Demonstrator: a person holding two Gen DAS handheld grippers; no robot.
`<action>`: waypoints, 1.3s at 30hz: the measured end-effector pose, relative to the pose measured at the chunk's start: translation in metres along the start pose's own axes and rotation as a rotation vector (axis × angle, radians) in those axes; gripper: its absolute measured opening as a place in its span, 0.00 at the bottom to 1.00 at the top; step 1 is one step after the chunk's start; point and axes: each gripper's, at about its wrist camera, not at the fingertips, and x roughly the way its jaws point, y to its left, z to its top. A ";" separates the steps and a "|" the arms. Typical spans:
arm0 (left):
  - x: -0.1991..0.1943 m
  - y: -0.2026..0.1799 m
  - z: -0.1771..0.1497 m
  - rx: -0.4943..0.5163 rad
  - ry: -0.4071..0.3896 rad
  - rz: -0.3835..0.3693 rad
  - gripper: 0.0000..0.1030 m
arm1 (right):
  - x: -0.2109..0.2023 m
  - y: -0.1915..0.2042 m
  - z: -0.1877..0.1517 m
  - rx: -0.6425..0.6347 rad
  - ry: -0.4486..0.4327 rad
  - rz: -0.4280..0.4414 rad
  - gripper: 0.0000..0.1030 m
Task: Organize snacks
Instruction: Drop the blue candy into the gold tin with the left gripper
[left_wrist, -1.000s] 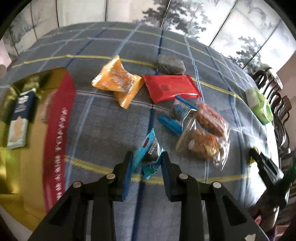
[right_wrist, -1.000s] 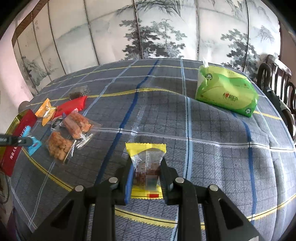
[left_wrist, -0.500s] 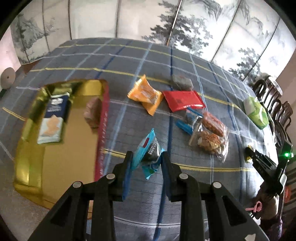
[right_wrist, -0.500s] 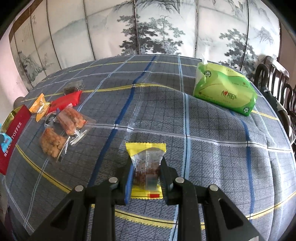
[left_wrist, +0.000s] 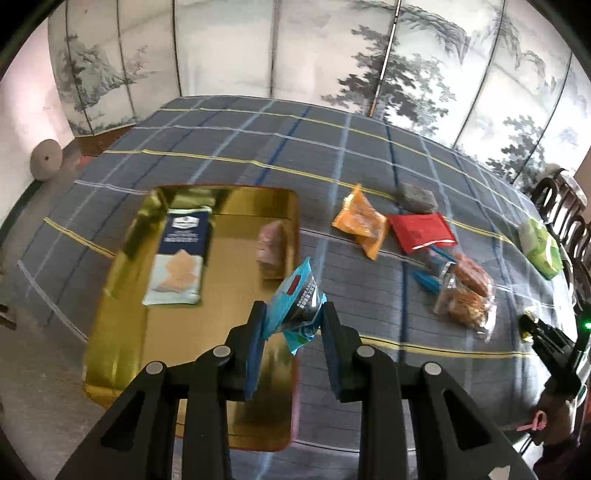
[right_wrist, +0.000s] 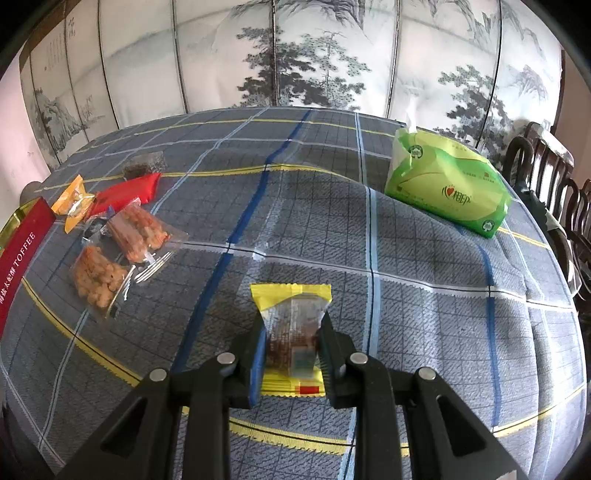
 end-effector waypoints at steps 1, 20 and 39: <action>0.000 0.003 0.001 -0.002 -0.003 0.005 0.25 | 0.000 0.000 0.000 0.001 0.000 0.001 0.24; 0.031 0.037 0.013 0.040 -0.001 0.125 0.25 | 0.000 0.001 0.000 -0.004 0.000 -0.007 0.24; 0.070 0.043 0.044 0.081 0.050 0.155 0.25 | 0.000 0.001 0.000 -0.005 0.000 -0.007 0.24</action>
